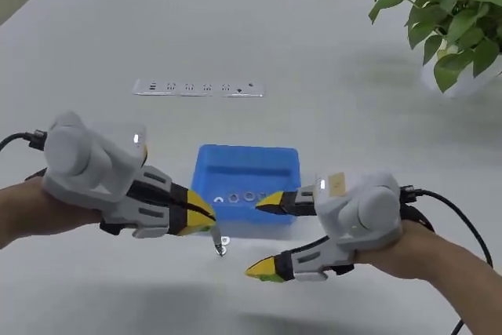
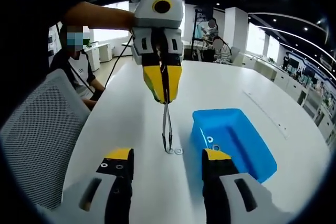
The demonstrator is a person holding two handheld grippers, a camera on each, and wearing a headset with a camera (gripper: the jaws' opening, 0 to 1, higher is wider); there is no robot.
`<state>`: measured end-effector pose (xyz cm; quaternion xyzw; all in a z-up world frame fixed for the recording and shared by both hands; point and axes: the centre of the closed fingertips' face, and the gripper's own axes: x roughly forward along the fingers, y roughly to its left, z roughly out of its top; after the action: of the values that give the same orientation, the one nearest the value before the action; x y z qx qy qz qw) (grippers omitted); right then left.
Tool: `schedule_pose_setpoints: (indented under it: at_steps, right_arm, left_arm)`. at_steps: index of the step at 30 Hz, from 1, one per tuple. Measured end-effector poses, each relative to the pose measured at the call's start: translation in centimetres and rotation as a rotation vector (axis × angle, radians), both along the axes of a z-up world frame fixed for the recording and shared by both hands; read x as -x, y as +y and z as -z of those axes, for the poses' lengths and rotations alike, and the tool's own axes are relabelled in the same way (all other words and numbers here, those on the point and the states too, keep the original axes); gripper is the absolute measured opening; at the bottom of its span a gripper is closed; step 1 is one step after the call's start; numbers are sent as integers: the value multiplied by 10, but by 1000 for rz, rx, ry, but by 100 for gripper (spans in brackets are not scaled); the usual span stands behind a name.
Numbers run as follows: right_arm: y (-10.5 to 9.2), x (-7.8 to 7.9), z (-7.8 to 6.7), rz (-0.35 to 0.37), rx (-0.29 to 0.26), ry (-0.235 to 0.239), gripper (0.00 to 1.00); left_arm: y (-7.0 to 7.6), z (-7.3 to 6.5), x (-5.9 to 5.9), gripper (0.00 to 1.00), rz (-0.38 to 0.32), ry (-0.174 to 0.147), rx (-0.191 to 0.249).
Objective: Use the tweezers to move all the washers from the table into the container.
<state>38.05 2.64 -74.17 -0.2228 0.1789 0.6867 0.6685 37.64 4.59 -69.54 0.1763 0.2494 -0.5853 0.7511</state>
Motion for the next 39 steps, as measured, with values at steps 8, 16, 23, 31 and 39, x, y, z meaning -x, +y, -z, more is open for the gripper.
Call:
schedule_pose_setpoints:
  at_steps: [8, 16, 23, 31, 39]
  right_arm:
    - [20, -1, 5, -49, 5, -17, 37]
    - [34, 4, 14, -87, 19, 3, 30]
    - [40, 6, 25, -117, 62, -13, 22]
    - [40, 5, 31, -136, 111, -58, 16]
    - [41, 3, 32, -125, 118, -59, 12]
  left_arm:
    - [0, 0, 0, 5, 16, 3, -5]
    - [0, 0, -1, 5, 27, 5, -12]
    - [-1, 1, -1, 5, 30, 7, -14]
    - [-2, 1, -1, 5, 33, 9, -13]
    - [-4, 1, 0, 5, 35, 11, -11]
